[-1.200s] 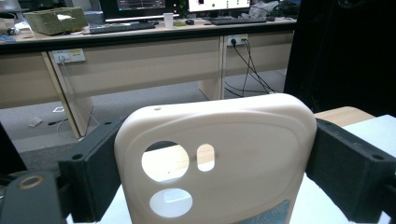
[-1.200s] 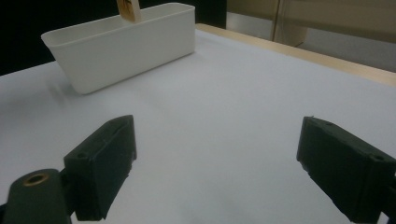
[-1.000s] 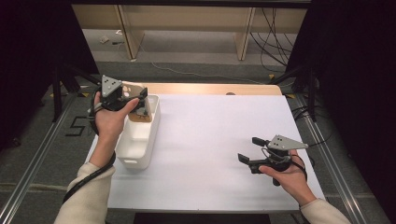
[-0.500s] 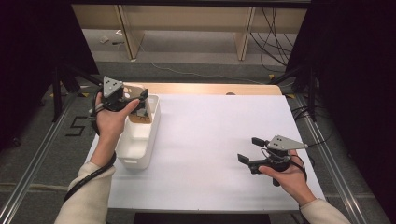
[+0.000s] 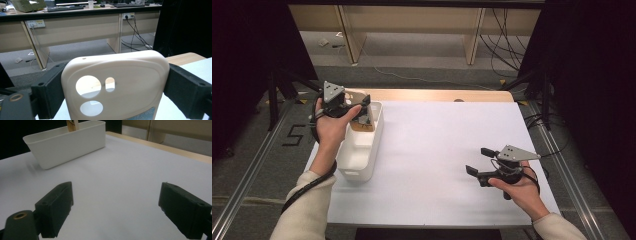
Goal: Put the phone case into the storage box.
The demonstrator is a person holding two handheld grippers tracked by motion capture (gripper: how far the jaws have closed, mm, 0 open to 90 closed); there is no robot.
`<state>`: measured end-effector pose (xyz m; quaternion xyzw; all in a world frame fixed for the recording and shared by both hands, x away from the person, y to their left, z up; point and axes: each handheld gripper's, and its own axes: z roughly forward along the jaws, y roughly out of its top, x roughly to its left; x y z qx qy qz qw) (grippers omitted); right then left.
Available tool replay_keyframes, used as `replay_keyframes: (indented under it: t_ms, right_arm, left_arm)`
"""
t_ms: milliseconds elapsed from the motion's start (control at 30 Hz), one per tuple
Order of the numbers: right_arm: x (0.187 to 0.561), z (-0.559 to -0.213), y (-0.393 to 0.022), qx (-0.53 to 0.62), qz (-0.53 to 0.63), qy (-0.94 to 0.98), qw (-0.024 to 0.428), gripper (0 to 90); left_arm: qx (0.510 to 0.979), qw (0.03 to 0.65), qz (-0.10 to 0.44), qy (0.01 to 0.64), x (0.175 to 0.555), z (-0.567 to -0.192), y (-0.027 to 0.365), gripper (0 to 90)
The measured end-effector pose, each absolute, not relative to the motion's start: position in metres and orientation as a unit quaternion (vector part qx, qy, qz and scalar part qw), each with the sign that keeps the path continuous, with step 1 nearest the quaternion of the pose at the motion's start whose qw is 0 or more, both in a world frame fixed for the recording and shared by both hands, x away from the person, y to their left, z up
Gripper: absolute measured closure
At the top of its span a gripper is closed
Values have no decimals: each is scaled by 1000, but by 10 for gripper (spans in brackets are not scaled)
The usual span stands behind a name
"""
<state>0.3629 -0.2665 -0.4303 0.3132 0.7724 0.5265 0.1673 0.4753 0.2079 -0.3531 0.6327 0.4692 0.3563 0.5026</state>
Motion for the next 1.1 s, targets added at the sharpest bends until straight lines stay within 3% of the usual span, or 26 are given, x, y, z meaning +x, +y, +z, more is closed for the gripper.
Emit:
replay_keyframes:
  t_ms: [1100]
  right_arm:
    - [363, -432, -266, 314, 527, 773, 162, 147]
  left_arm:
    - [631, 505, 348, 476, 498, -354, 207, 106]
